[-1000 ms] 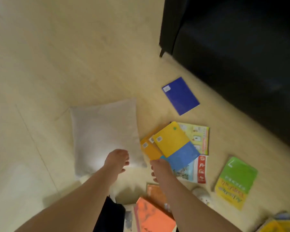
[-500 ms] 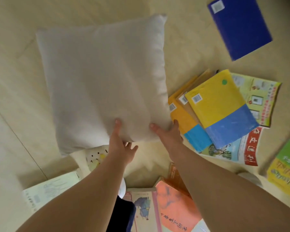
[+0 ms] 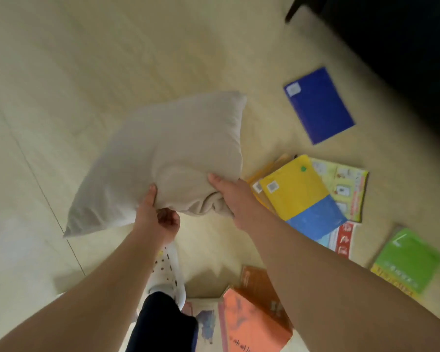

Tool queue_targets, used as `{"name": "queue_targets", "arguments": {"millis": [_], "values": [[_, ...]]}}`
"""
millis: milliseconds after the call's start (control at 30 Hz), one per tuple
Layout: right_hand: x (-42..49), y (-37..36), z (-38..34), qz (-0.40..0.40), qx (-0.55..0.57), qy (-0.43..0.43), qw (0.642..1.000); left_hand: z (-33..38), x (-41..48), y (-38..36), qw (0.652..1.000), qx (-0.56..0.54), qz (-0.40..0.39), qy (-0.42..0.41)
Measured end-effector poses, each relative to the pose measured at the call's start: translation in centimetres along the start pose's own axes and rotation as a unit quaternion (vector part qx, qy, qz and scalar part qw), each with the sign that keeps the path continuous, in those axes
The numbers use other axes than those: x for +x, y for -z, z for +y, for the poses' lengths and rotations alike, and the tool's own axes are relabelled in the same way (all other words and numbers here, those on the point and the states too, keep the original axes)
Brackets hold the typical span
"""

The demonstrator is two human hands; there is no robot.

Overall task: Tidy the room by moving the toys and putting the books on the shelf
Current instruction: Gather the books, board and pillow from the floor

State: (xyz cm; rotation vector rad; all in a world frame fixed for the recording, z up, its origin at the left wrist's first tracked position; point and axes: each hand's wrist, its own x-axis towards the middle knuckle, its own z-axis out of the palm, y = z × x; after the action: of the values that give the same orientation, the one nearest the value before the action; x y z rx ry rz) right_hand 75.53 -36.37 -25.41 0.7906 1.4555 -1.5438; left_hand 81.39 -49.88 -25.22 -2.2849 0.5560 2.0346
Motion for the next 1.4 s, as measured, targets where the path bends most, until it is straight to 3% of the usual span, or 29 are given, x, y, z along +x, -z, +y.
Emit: {"name": "queue_targets", "arguments": {"millis": [167, 367, 533, 733, 1133, 1400], "values": [[-9.3, 0.7, -7.5, -0.014, 0.079, 0.035, 0.996, 1.6, -10.5, -2.0, 0.997, -0.028, -0.069, 0.0], [-21.4, 6.0, -14.1, 0.028, 0.182, 0.024, 0.983, -0.3, -22.6, -6.0, 0.986, 0.055, -0.159, -0.023], [-28.5, 13.6, -16.9, 0.092, 0.3, 0.012, 0.949, -5.6, -30.9, -10.4, 0.961, 0.142, -0.231, -0.055], [-36.1, 24.4, -17.9, 0.119, 0.396, 0.062, 0.908, -15.1, -40.7, -14.5, 0.919, 0.267, -0.277, -0.088], [-49.4, 46.8, -21.4, 0.139, 0.412, 0.162, 0.886, -35.0, -59.1, -21.5, 0.868, 0.336, -0.342, -0.131], [-52.4, 57.4, -26.9, 0.159, 0.438, 0.229, 0.854, -42.7, -66.5, -29.8, 0.83, 0.358, -0.406, -0.135]]}}
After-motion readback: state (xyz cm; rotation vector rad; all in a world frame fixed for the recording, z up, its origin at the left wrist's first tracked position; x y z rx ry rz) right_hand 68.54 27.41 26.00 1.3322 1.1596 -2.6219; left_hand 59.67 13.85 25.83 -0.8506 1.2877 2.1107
